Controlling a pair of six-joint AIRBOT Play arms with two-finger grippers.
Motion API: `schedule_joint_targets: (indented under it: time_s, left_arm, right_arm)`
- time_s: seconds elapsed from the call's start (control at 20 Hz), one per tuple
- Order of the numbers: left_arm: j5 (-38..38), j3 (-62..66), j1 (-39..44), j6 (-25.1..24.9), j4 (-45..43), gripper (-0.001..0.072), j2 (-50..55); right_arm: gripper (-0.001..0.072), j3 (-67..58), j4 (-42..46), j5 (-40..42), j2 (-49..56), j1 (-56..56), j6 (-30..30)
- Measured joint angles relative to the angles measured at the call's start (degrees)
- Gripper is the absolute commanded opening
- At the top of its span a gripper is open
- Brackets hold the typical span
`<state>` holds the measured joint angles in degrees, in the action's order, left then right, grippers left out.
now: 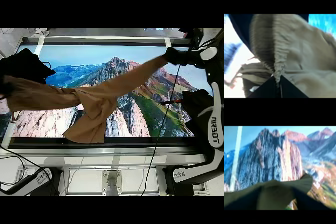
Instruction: Fold the clothes and pants, and hang the long-sleeved shirts on hangers.
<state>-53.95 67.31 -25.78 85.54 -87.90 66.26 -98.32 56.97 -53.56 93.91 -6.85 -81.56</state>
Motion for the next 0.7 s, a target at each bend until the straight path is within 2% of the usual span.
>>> schedule_joint_targets:
  time_s: [0.15, 0.3, 0.5, 0.7]
  left_arm:
    - [0.4, -0.9, 0.6, 0.0, 0.5, 0.0019, 2.0]
    - [0.4, -1.3, 0.7, 0.0, 0.8, 0.0019, 2.5]
    - [-0.5, -1.5, 0.7, -0.2, 0.7, 0.0019, 2.5]
    - [-1.7, -1.5, 0.7, -0.7, -0.6, 0.002, 2.5]
  right_arm:
    - [0.0591, -0.7, -0.1, -9.9, 2.2, 0.7, -0.5]
    - [0.0553, 0.9, -1.7, -23.8, 2.4, 3.2, 1.6]
    - [0.0552, 10.2, -6.5, -28.3, 1.4, 11.1, 4.5]
    - [0.0552, 23.3, -10.2, -28.3, 1.1, 22.0, 6.5]
